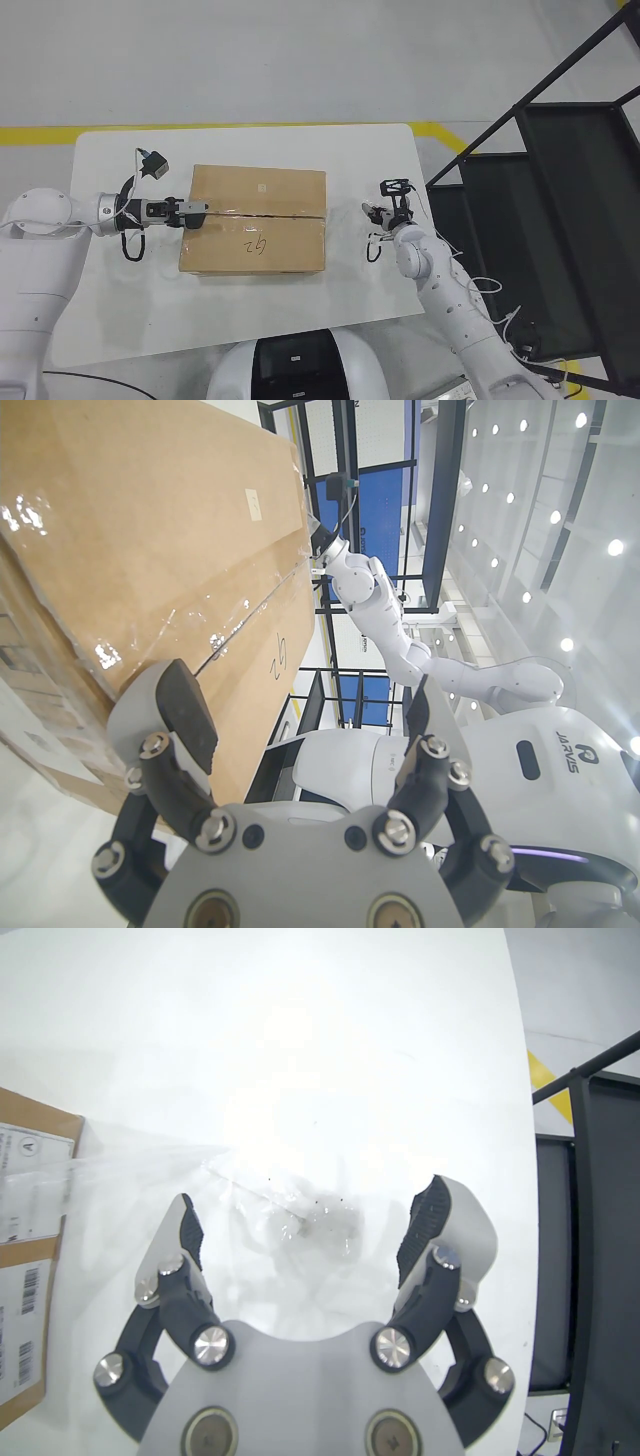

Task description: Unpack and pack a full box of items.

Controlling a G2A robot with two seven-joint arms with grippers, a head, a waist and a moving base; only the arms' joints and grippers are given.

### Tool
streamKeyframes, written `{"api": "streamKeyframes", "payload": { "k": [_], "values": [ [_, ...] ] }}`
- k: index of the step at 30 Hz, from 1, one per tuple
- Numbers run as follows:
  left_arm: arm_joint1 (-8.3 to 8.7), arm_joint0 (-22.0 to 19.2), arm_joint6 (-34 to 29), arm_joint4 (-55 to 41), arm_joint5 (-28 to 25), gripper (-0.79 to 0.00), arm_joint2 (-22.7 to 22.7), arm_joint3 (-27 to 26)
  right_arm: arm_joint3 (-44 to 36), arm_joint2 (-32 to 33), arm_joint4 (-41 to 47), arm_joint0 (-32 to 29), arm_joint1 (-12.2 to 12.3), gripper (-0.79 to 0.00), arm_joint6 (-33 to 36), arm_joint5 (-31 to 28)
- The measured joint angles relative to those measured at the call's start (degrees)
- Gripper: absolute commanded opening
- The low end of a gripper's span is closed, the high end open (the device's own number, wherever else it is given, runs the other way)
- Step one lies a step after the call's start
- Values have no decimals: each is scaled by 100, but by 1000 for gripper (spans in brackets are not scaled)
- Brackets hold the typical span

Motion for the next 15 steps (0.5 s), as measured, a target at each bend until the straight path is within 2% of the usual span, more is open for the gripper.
{"api": "streamKeyframes", "payload": {
  "k": [5,10,14,15],
  "values": [
    [0,0,0,0,0,0,0,0,189,-141,-201,76,-45,-243,-126,363],
    [0,0,0,0,0,0,0,0,186,-173,-375,1,-55,-228,-199,528],
    [0,0,0,0,0,0,0,0,162,-192,-394,-43,-66,-80,-136,539],
    [0,0,0,0,0,0,0,0,173,-203,-392,-42,-71,-6,-117,538]
  ]
}}
